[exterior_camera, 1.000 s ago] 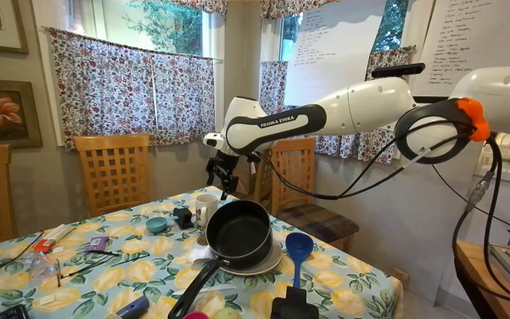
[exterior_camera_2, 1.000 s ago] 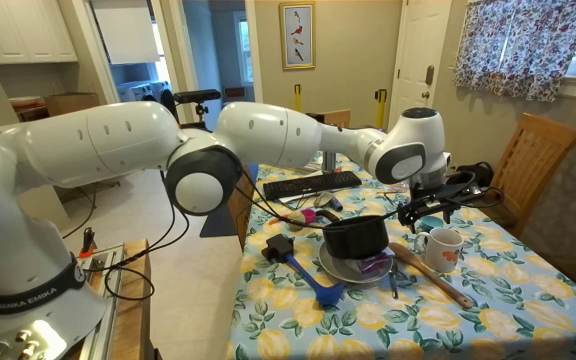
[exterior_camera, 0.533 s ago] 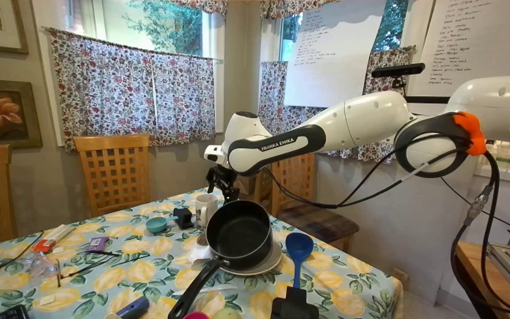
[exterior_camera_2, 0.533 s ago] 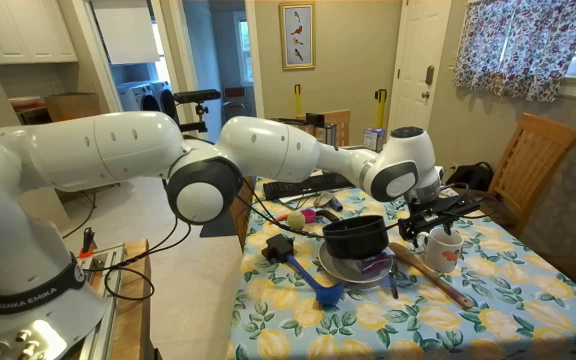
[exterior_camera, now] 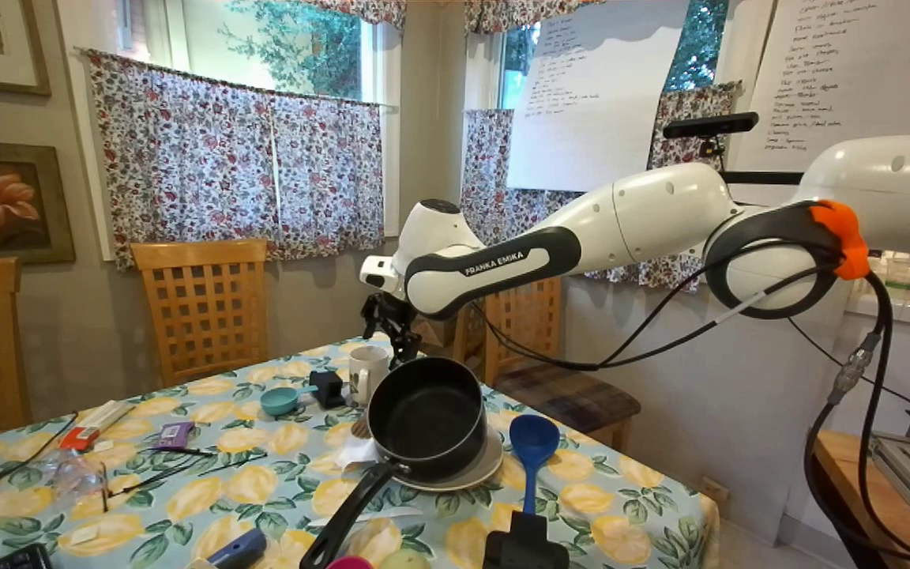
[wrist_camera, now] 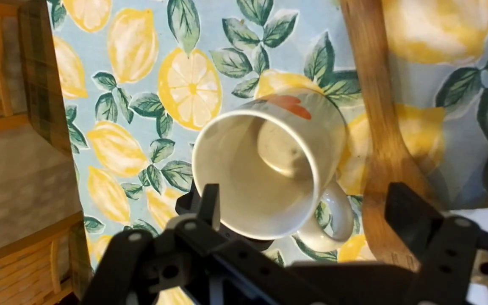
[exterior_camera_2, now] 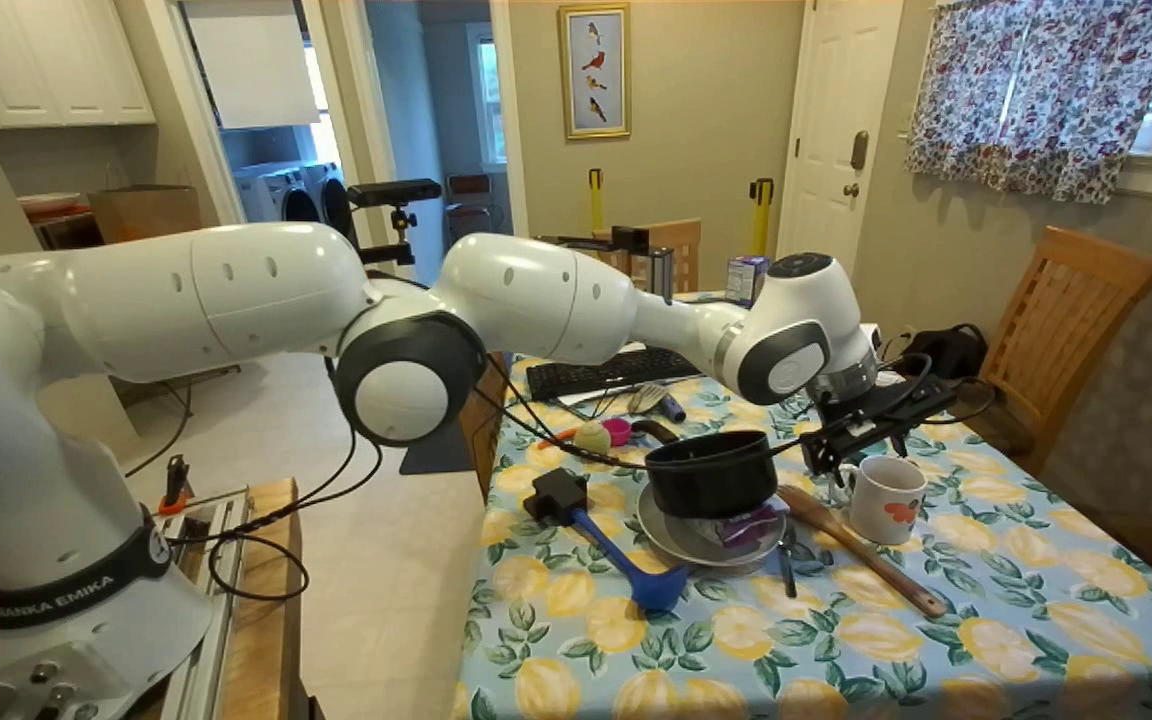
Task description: Move the white mug to the left
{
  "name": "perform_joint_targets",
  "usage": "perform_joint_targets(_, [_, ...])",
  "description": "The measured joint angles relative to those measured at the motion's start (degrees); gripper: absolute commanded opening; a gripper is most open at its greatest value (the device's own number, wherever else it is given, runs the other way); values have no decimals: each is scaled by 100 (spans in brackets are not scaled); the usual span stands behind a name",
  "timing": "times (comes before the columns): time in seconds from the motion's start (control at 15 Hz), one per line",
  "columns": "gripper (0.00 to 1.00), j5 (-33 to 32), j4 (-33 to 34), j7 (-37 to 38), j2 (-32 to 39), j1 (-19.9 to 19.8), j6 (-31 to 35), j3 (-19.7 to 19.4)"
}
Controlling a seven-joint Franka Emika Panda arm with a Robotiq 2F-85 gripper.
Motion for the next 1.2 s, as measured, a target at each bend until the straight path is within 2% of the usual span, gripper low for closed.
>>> perform_joint_targets(0.47, [100,1,-224,-6,17,-45,6,33])
perform_joint_targets(0.53, [90,1,-259,-6,17,-52,22,34])
perform_joint_targets(0.6, [74,1,-284,-6,17,-57,35,35])
perform_joint_targets(1.2, [10,1,-290,-6,13,-70,69,39])
